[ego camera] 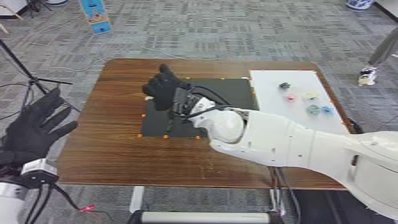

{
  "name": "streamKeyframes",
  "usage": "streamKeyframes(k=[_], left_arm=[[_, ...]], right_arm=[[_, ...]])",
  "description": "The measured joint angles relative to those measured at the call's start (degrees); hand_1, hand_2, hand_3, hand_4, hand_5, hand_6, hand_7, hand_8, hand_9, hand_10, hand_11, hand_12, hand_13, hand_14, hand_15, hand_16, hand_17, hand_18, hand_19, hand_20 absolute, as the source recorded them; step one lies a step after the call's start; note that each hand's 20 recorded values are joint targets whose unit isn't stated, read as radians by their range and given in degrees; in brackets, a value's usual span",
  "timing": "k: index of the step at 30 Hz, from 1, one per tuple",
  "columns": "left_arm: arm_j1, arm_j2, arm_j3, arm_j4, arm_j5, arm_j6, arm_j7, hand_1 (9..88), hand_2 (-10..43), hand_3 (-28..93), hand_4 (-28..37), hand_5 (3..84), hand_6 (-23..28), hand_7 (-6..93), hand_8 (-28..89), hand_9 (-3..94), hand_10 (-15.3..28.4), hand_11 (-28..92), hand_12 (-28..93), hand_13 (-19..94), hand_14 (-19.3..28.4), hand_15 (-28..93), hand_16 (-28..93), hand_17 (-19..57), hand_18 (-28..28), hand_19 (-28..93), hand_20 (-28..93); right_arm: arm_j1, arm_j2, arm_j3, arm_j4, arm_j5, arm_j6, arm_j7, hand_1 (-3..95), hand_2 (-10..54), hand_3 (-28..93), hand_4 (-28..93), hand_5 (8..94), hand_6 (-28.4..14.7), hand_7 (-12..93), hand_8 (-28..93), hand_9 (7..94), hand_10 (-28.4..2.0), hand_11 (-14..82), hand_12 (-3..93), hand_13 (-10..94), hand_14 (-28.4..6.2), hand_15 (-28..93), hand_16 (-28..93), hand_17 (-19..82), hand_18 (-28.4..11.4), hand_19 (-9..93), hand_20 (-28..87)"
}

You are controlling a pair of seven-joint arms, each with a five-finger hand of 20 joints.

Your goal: Arrange flowers

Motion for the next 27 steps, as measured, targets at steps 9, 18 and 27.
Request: streamKeyframes(k=[9, 18, 27], left_arm=[[-0.4, 0.67, 0.00, -0.02, 0.06, -0.02, 0.64, 27.4, -9.5, 60, -28.3, 22.7, 1.7, 15.4, -9, 16.4, 8.2, 10, 18, 13, 12.3, 11, 4, -11.8, 20.8, 37, 5], [-1.5, 1.66, 0.51, -0.01, 0.16, -0.02, 1.20, 27.5, -9.5, 60, -28.3, 22.9, 1.7, 15.3, -9, 16.5, 8.3, 10, 18, 13, 12.3, 11, 4, -11.7, 20.2, 37, 5], [-2.6, 2.53, 0.74, 0.10, 0.21, -0.20, 1.51, 27.5, -9.5, 60, -28.3, 23.0, 1.8, 15.0, -9, 16.6, 8.4, 10, 18, 13, 12.2, 11, 4, -11.6, 20.0, 37, 5]], right_arm=[[0.2, -1.9, -0.7, 0.6, -0.5, -1.4, -0.4, 51.2, -9.5, 78, -28, 68.5, 3.7, 55, 2, 69.5, -8.0, 41.6, 69.0, 60, -7.2, 77, 50, 27, -17.1, 74, 53], [-0.2, -4.2, -0.8, 2.6, -1.5, -1.8, -0.7, 51.6, -9.5, 77, -28, 68.5, 3.9, 54, 2, 68.4, -7.7, 41.5, 69.1, 60, -7.1, 77, 50, 27, -16.8, 73, 53], [-0.8, -5.5, -1.8, 4.7, -3.0, -3.2, -0.1, 51.7, -9.5, 76, -28, 69.1, 4.2, 54, 1, 67.5, -7.8, 41.9, 68.6, 59, -7.0, 76, 50, 27, -16.7, 73, 53]])
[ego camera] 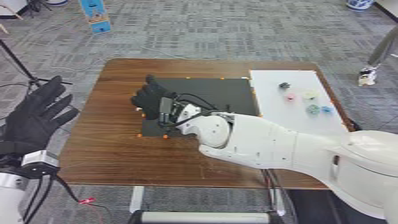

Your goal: Arrange flowers

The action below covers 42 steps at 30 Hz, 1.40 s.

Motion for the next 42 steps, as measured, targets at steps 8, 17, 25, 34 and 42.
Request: streamKeyframes(k=[8, 17, 25, 34, 42], left_arm=[[-2.0, 1.40, 0.96, 0.61, 0.09, -0.73, -0.09, 27.5, -9.5, 60, -28.3, 23.1, 1.8, 15.0, -9, 16.6, 8.4, 11, 18, 13, 12.2, 11, 4, -11.5, 19.7, 36, 6], [-3.8, 2.83, 1.80, 1.01, 0.26, -1.60, -0.28, 27.7, -9.5, 60, -28.3, 23.2, 1.8, 14.9, -9, 16.7, 8.4, 10, 18, 13, 12.2, 11, 4, -11.3, 19.3, 36, 6], [-3.9, 2.96, 1.98, 1.02, 0.28, -1.77, -0.66, 27.3, -9.5, 60, -28.3, 23.2, 1.8, 15.0, -9, 16.7, 8.4, 10, 18, 13, 12.9, 11, 4, -11.3, 19.2, 36, 6], [-4.3, 3.24, 2.28, 1.14, 0.33, -2.00, -0.91, 27.5, -9.5, 60, -28.3, 23.3, 1.8, 15.0, -9, 16.7, 8.3, 11, 18, 13, 13.1, 11, 4, -11.4, 19.2, 36, 6], [-4.5, 3.37, 2.38, 1.22, 0.33, -2.01, -1.13, 27.3, -9.5, 60, -28.3, 23.3, 1.8, 15.0, -9, 16.7, 8.4, 11, 17, 13, 12.9, 11, 4, -11.4, 19.1, 36, 6]], right_arm=[[-2.4, -0.1, 1.2, 0.8, -2.4, -1.7, 0.6, 51.8, -9.5, 76, -28, 69.1, 4.2, 53, 1, 66.2, -7.8, 41.6, 68.3, 59, -6.9, 76, 50, 26, -16.7, 72, 53], [-4.3, -0.1, 1.9, 2.1, -4.7, -4.8, 0.1, 51.5, -9.5, 77, -28, 69.0, 4.5, 53, 2, 66.5, -7.7, 43.0, 67.7, 59, -6.9, 77, 50, 26, -16.8, 73, 53], [-4.7, 0.0, 1.9, 2.7, -5.1, -5.6, 0.2, 50.6, -9.5, 78, -28, 68.5, 4.5, 54, 3, 66.4, -7.7, 43.1, 68.1, 59, -7.1, 77, 50, 26, -17.0, 73, 53], [-4.9, 0.0, 2.2, 3.0, -5.5, -7.6, 1.0, 45.1, -9.5, 76, -28, 64.4, 3.8, 49, 5, 62.3, -8.1, 47.3, 64.8, 58, -7.9, 79, 48, 25, -17.1, 73, 54], [-5.1, 0.4, 3.1, 2.6, -5.3, -10.1, 0.9, 41.2, -9.5, 67, -28, 62.5, 3.7, 43, 3, 57.2, -10.3, 59.3, 48.7, 56, -9.0, 79, 48, 24, -17.9, 73, 54]])
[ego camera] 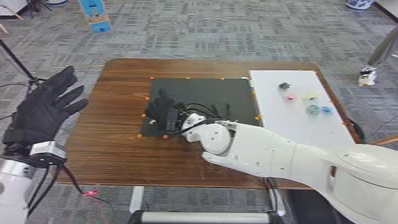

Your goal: Arrange flowers

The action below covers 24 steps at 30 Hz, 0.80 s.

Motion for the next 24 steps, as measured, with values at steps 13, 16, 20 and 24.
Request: streamKeyframes(k=[13, 16, 20, 24], left_arm=[[-0.3, 0.16, 0.14, 0.11, 0.01, -0.05, -0.07, 27.4, -9.5, 60, -28.3, 23.3, 1.8, 15.0, -9, 16.7, 8.3, 10, 18, 13, 12.8, 10, 4, -11.5, 19.2, 36, 6], [-0.2, 0.16, 0.13, 0.11, 0.02, -0.06, -0.07, 27.3, -9.5, 60, -28.3, 23.3, 1.7, 14.9, -9, 16.7, 8.3, 10, 18, 13, 12.8, 10, 4, -11.5, 19.2, 36, 6], [-0.1, 0.05, 0.02, 0.08, 0.07, -0.05, -0.07, 27.4, -9.5, 60, -28.3, 23.3, 1.8, 14.9, -9, 16.7, 8.3, 10, 18, 13, 12.8, 10, 4, -11.6, 19.2, 36, 6], [0.4, -0.10, -0.25, -0.04, 0.07, -0.03, -0.05, 27.3, -9.5, 60, -28.3, 23.2, 1.7, 14.9, -9, 16.7, 8.3, 10, 18, 13, 12.8, 10, 4, -11.6, 19.3, 36, 6]], right_arm=[[-0.2, 0.4, 1.0, -0.8, 0.7, -2.4, -0.1, 40.0, -9.5, 68, -28, 61.7, 3.3, 40, -3, 54.9, -10.9, 59.2, 48.9, 54, -9.6, 79, 48, 23, -18.3, 73, 54], [-0.5, 0.7, 1.8, -1.6, 0.8, -3.4, -0.3, 42.0, -9.5, 65, -28, 61.3, 3.1, 40, -7, 54.1, -11.4, 58.8, 49.1, 52, -10.2, 79, 48, 23, -18.5, 72, 55], [-1.4, 1.6, 4.1, -4.2, 0.6, -6.7, -0.7, 43.0, -9.5, 64, -28, 60.4, 2.1, 40, -15, 52.5, -11.8, 58.4, 49.2, 51, -10.6, 79, 48, 23, -18.7, 72, 55], [-1.5, 2.9, 4.5, -7.8, 0.6, -8.1, -0.3, 42.6, -9.5, 62, -28, 59.7, 1.6, 39, -15, 51.6, -12.2, 58.1, 49.0, 50, -10.8, 78, 48, 22, -19.1, 72, 55]])
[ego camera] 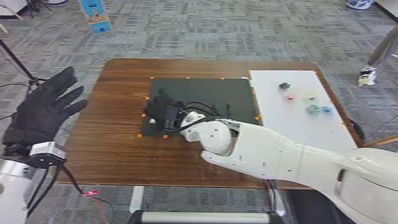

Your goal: Arrange flowers

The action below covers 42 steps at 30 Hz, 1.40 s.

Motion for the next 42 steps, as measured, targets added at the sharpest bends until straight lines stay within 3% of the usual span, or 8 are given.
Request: streamKeyframes(k=[7, 13, 19, 25, 28, 32, 39, 42], left_arm=[[1.2, -0.80, -0.68, -0.34, 0.00, 0.01, 0.04, 27.3, -9.5, 60, -28.3, 23.3, 1.7, 14.9, -9, 16.7, 8.4, 10, 18, 13, 12.9, 10, 4, -11.6, 19.2, 36, 6], [1.5, -1.97, -0.69, -0.34, 0.03, 0.03, 0.01, 27.3, -9.5, 60, -28.3, 23.4, 1.8, 14.9, -9, 16.9, 8.5, 11, 17, 13, 13.5, 11, 4, -11.4, 19.0, 36, 6], [1.5, -2.54, -0.29, -0.22, 0.04, 0.13, -0.16, 27.3, -9.5, 61, -28.3, 23.5, 1.8, 15.0, -9, 17.0, 8.5, 11, 17, 14, 13.9, 11, 3, -11.3, 19.0, 36, 6], [1.3, -2.78, 0.43, -0.21, 2.01, 0.97, -0.31, 27.3, -9.5, 61, -28.3, 24.1, 2.0, 16.0, -9, 17.8, 8.8, 12, 17, 14, 14.2, 12, 3, -11.4, 19.3, 37, 6], [1.2, -2.90, 0.62, -0.30, 2.85, 1.41, -0.30, 27.3, -9.5, 61, -28.3, 24.1, 2.0, 16.0, -10, 17.7, 8.8, 12, 16, 14, 14.1, 12, 3, -11.4, 19.4, 37, 6], [1.2, -3.24, 0.61, -0.34, 2.92, 1.43, -0.74, 27.5, -9.5, 61, -28.3, 24.0, 1.9, 15.9, -10, 17.5, 8.6, 12, 16, 14, 13.6, 12, 3, -11.6, 19.4, 37, 6], [0.7, -3.46, 1.21, -0.26, 2.92, 1.38, -1.57, 27.5, -9.5, 61, -28.3, 23.7, 1.8, 15.5, -9, 16.9, 8.4, 11, 17, 13, 13.3, 11, 3, -11.8, 19.3, 37, 6], [0.6, -3.61, 1.14, -0.26, 2.99, 1.08, -1.91, 28.9, -9.5, 58, -28.3, 23.5, 1.8, 15.6, -9, 16.8, 8.2, 11, 17, 13, 13.2, 11, 3, -11.9, 19.5, 37, 6]], right_arm=[[-1.9, 4.3, 7.1, -10.0, 0.1, -5.4, -0.4, 35.8, -9.5, 69, -28, 58.3, 0.8, 37, -14, 50.3, -12.3, 57.2, 48.4, 49, -10.9, 78, 47, 21, -19.2, 72, 55], [-9.4, 9.4, 21.4, -18.9, 4.1, -4.5, -3.6, 28.7, -9.5, 75, -28, 53.6, -1.2, 34, -12, 50.7, -11.6, 43.3, 37.1, 48, -9.4, 66, 33, 21, -19.3, 72, 53], [-18.2, 15.0, 35.0, -24.6, 14.1, -8.3, -3.6, 29.4, -9.5, 77, -28, 50.0, -2.0, 33, -12, 49.4, -11.2, 38.8, 33.7, 48, -9.3, 65, 31, 22, -19.2, 73, 52], [-25.9, 20.0, 42.6, -20.2, 12.3, 4.8, 0.7, 31.6, -9.5, 76, -28, 49.3, -2.5, 32, -12, 48.9, -11.8, 42.1, 35.3, 48, -9.6, 68, 32, 23, -19.5, 73, 52], [-29.9, 23.1, 46.1, -19.9, 12.3, 7.3, 3.7, 31.5, -9.5, 77, -28, 51.2, -2.4, 32, -12, 50.2, -12.0, 44.0, 35.8, 48, -9.8, 70, 32, 24, -19.1, 74, 52], [-33.0, 27.1, 47.3, -18.7, 12.1, 8.1, 5.1, 32.6, -9.5, 77, -28, 53.4, -1.8, 33, -13, 52.3, -12.1, 44.5, 35.5, 50, -9.6, 70, 32, 24, -18.9, 74, 52], [-39.4, 30.5, 49.1, -17.6, 3.5, 20.0, 12.3, 33.5, -9.5, 77, -28, 51.3, -2.5, 33, -13, 49.4, -12.1, 46.4, 37.2, 46, -10.5, 71, 34, 24, -18.7, 74, 52], [-42.2, 31.3, 51.2, -17.7, 1.9, 20.4, 13.9, 33.5, -9.5, 77, -28, 51.4, -2.8, 31, -13, 48.9, -12.3, 46.3, 37.1, 45, -10.7, 71, 34, 24, -18.7, 74, 52]])
